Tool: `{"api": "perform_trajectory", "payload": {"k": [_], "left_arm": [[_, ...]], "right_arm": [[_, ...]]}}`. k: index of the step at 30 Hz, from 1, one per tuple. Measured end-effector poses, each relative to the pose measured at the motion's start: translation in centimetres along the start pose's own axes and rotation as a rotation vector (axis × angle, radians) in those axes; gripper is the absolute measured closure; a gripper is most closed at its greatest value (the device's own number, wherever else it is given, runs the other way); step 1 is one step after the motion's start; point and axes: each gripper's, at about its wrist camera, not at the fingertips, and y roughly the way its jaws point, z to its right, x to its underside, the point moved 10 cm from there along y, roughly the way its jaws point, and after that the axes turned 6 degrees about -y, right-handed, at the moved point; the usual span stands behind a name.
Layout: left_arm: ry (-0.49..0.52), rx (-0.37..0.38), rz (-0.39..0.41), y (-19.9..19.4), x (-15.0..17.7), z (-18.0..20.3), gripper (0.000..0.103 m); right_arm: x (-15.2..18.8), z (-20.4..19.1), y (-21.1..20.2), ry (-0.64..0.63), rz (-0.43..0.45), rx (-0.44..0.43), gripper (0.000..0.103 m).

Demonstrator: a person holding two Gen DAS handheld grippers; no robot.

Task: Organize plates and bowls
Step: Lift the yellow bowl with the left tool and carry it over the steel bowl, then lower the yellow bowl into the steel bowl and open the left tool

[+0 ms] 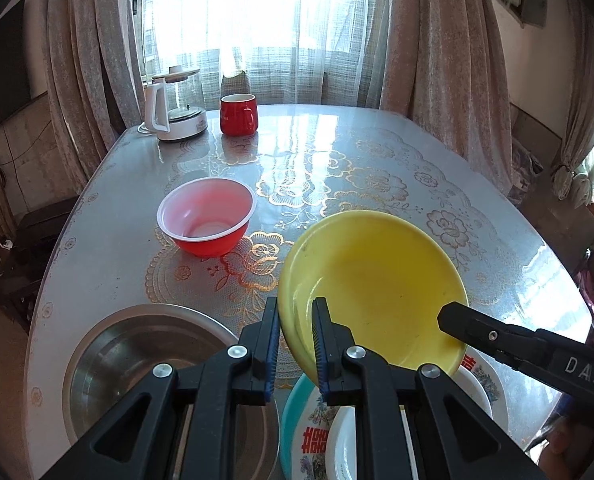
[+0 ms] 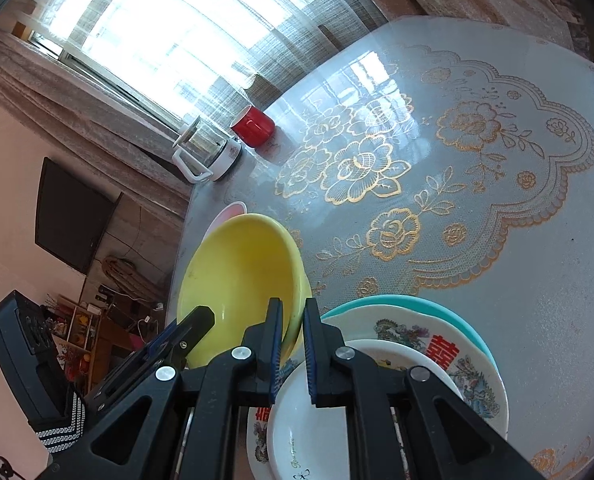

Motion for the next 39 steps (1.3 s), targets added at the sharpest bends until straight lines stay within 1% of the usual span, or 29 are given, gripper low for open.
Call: {"api": "perform_trajectory", "payload": {"k": [5, 13, 20, 30, 39], "left_arm": [[-0.015, -0.015, 0.006, -0.8, 0.3, -1.4, 0.087], [-0.046, -0.018, 0.011, -2.2, 1.0, -3.8, 0.087], [-0.077, -0.055, 0.016, -3.0, 1.7, -6.4, 0.087], [-0.135, -0.088, 0.003, -3.6, 3.0, -10.3, 0.087], [-0.161, -0.108, -0.034, -3.1, 4.9, -13.2, 0.087]], "right_arm": [[0.6, -1.3, 0.5, -0.02, -0.007, -0.012, 0.092], [1.7, -3.2, 1.3, -0.047, -0.032, -0.035, 0.093], [3.2, -5.2, 2.3, -0.081, -0.07, -0.058, 0.092], [5.1, -7.8, 4.5, -0.129, -0.125, -0.075, 0.092], [7.0, -9.3, 6.5, -0.159, -0.19, -0.083, 0.091]]}}
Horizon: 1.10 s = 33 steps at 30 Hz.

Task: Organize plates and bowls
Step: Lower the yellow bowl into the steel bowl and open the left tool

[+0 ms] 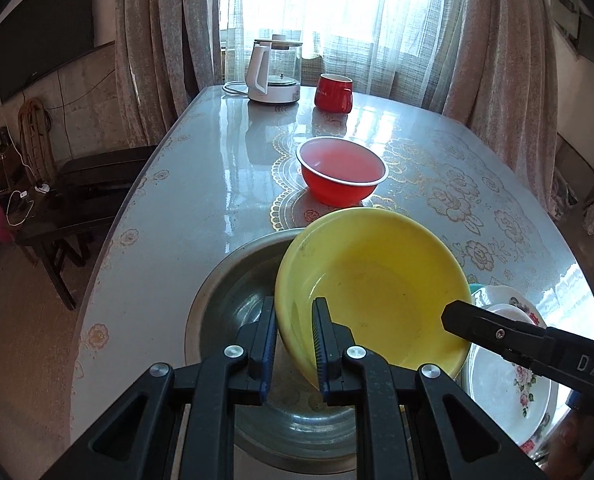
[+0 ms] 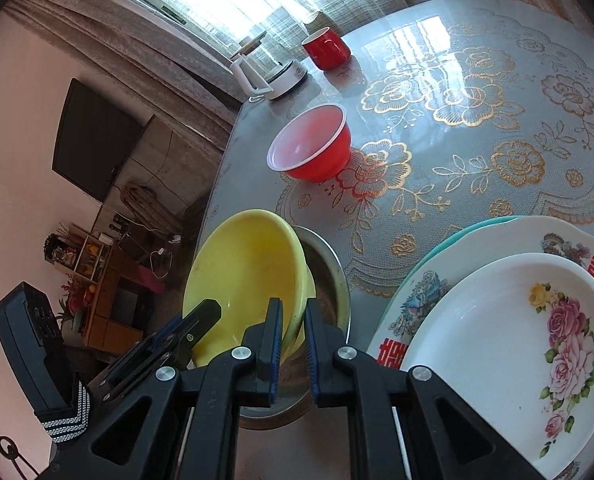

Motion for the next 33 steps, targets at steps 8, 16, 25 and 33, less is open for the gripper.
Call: {"api": "perform_trajectory", "payload": {"k": [8, 16, 25, 33], "left_arm": [[-0.017, -0.027, -0.025, 1.0, 0.7, -1.5, 0.087], [-0.017, -0.044, -0.058, 2.3, 1.4, -2.2, 0.087], [-0.018, -0.049, -0.073, 3.2, 1.6, -2.4, 0.087], [-0.022, -0.063, -0.075, 3.5, 1.7, -2.7, 0.087]], "right_arm": [[1.1, -0.6, 1.9, -0.016, -0.057, 0.008, 0.09], [1.7, -0.4, 3.1, -0.018, -0.094, 0.031, 0.09], [2.0, -0.4, 3.5, -0.034, -0.111, 0.066, 0.088], [2.0, -1.5, 3.5, -0.116, -0.102, 0.117, 0.08]]}}
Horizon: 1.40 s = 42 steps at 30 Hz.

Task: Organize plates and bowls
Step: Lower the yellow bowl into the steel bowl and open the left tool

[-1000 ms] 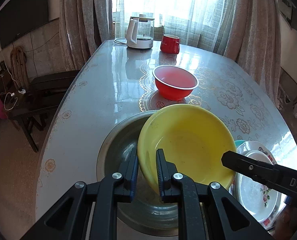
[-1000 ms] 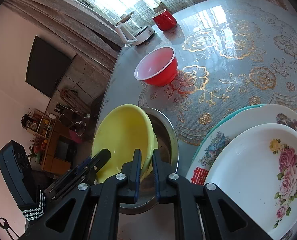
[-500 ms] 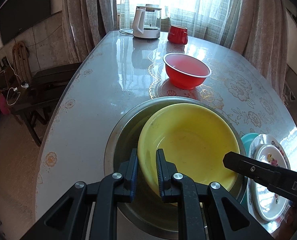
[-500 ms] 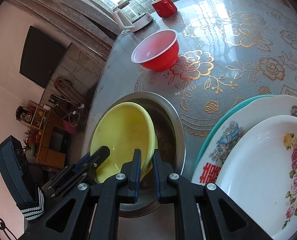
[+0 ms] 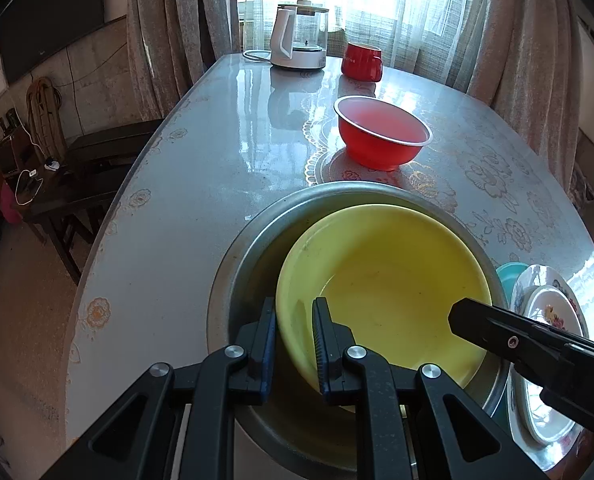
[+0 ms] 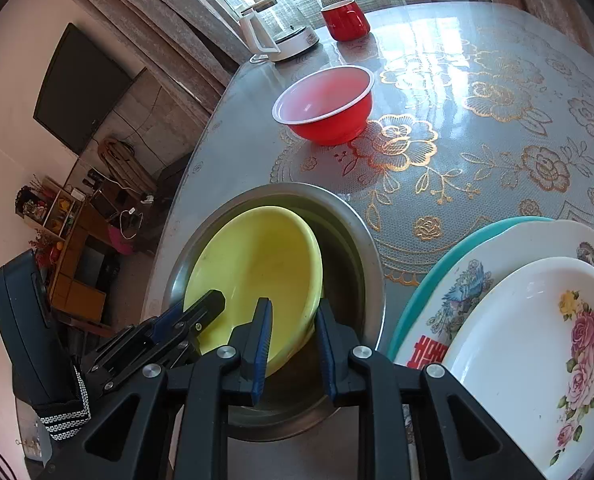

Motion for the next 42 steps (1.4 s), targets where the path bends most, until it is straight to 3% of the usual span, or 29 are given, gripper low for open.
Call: {"api": "perform_trajectory", "payload": {"k": [7, 34, 42], "left_arm": [[0.027, -0.015, 0.005, 0.2, 0.1, 0.4, 0.087], [-0.009, 0.022, 0.03, -1.4, -0.7, 0.7, 0.084], [-0.027, 0.053, 0.053, -2.3, -1.2, 0.9, 0.062]], "right_arm": [[-0.4, 0.5, -0.9, -0.021, 0.032, 0.053, 0.079], [0.2, 0.1, -0.1, -0.013, 0.025, 0.017, 0.079], [-0.2, 0.3, -0.8, 0.009, 0.037, 0.006, 0.079]]}}
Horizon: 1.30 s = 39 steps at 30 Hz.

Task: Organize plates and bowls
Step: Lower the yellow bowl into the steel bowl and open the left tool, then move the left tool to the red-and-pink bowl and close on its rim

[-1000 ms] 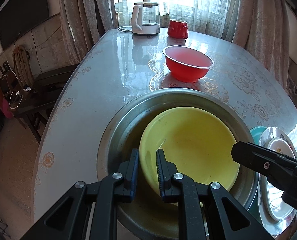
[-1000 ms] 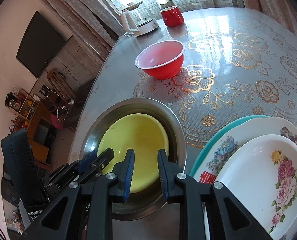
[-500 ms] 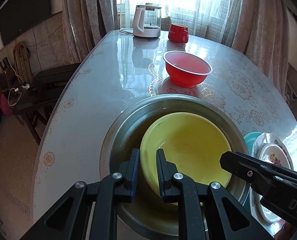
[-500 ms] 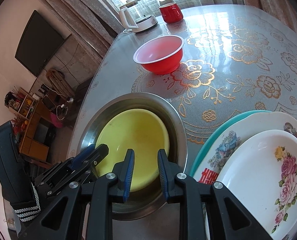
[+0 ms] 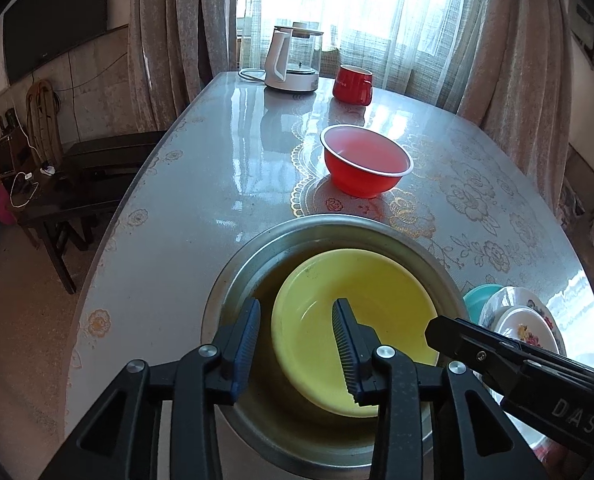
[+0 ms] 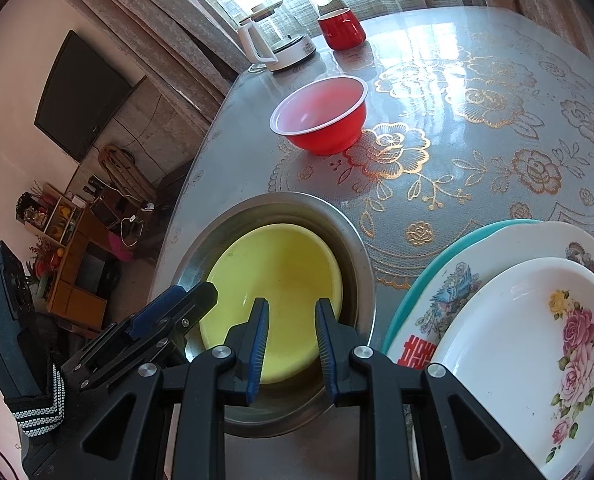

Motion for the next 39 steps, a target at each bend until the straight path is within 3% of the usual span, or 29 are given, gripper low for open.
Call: {"api": "perform_trajectory", "payload": {"k": [8, 20, 32, 39], "left_arm": [[-0.028, 0.023, -0.01, -0.2, -0.3, 0.4, 0.043], [-0.059, 0.019, -0.013, 0.0, -0.7, 0.2, 0.027], [-0.088, 0.017, -0.008, 0.5, -2.1, -0.5, 0.022], [-0.112, 0.025, -0.014, 0.9, -2.8, -0.9, 0.022]], "right_arm": [[-0.4, 0.5, -0.7, 0.018, 0.02, 0.003, 0.078], [-2.0, 1.9, -1.6, 0.037, 0.053, 0.031, 0.075], [-5.5, 4.6, -1.0, 0.083, 0.062, 0.093, 0.072], [-8.5, 6.0, 0.6, 0.129, 0.058, 0.088, 0.072]]}}
